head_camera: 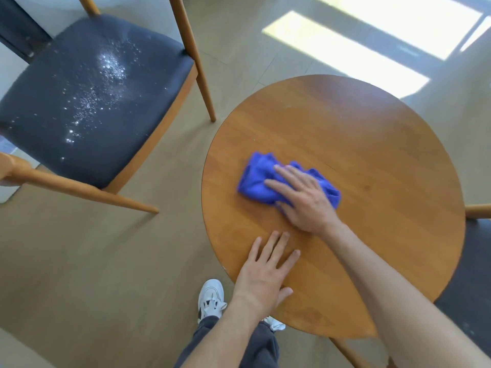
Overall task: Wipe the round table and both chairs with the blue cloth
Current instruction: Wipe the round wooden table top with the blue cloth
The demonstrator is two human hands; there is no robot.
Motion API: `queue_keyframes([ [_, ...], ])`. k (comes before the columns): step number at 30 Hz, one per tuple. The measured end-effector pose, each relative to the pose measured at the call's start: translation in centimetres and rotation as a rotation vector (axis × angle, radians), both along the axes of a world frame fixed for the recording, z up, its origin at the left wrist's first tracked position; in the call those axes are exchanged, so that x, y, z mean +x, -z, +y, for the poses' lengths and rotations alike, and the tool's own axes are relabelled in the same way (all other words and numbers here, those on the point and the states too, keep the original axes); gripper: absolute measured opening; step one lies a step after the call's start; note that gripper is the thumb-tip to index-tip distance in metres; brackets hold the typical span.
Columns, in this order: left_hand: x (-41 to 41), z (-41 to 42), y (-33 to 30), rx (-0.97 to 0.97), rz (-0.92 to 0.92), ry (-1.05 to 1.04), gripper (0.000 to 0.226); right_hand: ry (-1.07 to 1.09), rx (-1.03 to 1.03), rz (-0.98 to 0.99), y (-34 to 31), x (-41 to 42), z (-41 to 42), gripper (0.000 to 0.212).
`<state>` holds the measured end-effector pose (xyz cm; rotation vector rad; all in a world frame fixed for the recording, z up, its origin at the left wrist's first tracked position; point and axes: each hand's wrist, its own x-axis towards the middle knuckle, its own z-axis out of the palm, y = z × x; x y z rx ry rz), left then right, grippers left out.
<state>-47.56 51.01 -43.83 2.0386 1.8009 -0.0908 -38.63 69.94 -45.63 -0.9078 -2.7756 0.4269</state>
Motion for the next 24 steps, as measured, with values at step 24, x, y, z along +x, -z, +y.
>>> queue_keyframes([
  [24, -14.3, 10.6, -2.2, -0.077, -0.230, -0.241, 0.055, 0.476, 0.031, 0.024, -0.1, -8.0, -19.3, 0.043],
])
